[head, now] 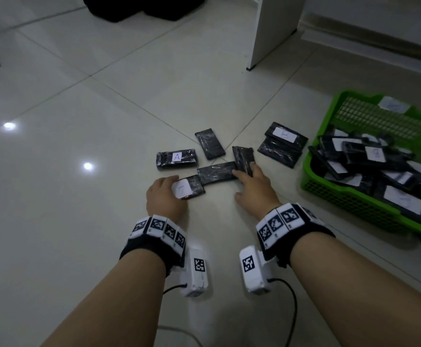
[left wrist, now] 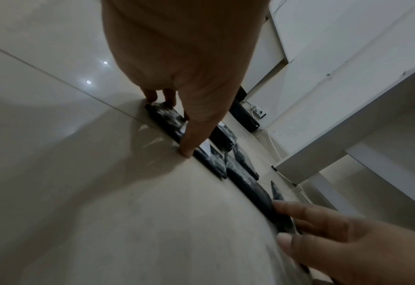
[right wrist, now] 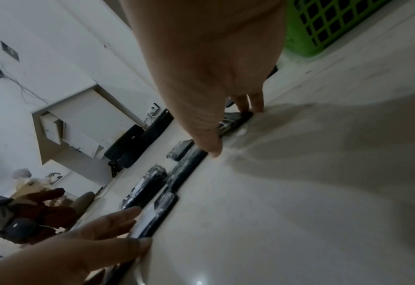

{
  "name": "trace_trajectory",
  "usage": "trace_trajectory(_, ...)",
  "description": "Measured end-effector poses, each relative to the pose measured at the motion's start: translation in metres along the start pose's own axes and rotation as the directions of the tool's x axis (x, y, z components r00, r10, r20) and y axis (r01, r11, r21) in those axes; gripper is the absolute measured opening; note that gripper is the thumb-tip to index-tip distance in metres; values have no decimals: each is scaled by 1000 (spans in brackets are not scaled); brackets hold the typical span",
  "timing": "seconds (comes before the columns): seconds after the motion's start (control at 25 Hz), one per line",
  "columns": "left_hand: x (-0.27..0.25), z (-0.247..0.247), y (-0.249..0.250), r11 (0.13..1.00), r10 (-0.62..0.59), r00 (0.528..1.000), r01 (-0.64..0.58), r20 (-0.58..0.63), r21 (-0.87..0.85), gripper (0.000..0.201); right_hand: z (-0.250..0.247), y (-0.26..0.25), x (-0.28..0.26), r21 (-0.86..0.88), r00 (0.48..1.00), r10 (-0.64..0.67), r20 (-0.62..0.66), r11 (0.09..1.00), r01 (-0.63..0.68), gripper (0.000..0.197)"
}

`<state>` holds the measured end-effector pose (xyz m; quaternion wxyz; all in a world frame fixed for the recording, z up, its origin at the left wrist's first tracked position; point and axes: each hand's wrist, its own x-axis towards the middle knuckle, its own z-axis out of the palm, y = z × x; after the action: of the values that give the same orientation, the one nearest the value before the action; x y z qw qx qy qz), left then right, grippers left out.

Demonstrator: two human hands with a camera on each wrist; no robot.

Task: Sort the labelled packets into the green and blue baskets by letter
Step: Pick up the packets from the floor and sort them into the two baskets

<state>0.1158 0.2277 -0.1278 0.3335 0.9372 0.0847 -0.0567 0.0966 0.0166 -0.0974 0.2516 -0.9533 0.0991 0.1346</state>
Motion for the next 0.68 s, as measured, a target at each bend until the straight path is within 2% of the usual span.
trace_trajectory(0.08,-8,-2,6,997,-42,999,42,-5,67,55,5,6,1,-80,998,-18,-58,997,13,50)
trace_trajectory(0.2,-17,-8,14,986,-82,992,67,96,150,58,6,13,-4,-108,965,-74,-250,993,48,30)
trace_trajectory(0.28,-17,-10,16,999,-22,982,26,190,-20,51,-1,18,-9,91,930,16,-366,996,19,21)
trace_trajectory(0.32,-19,-10,19,992,11,973,18,229,-123,44,-4,22,-13,228,923,95,-373,974,-8,20)
trace_trajectory(0.4,-24,-12,29,959,60,957,23,283,-283,36,-12,28,-21,494,922,203,-330,869,-15,25)
trace_trajectory(0.48,-30,-13,45,881,71,944,92,322,-464,35,-19,34,-30,688,925,245,-290,725,24,33)
trace_trajectory(0.56,-35,-14,63,777,41,937,188,347,-600,30,-30,37,-39,781,933,242,-267,621,62,36)
trace_trajectory(0.68,-44,-14,90,634,54,927,255,371,-730,26,-49,43,-53,816,923,243,-298,567,114,34)
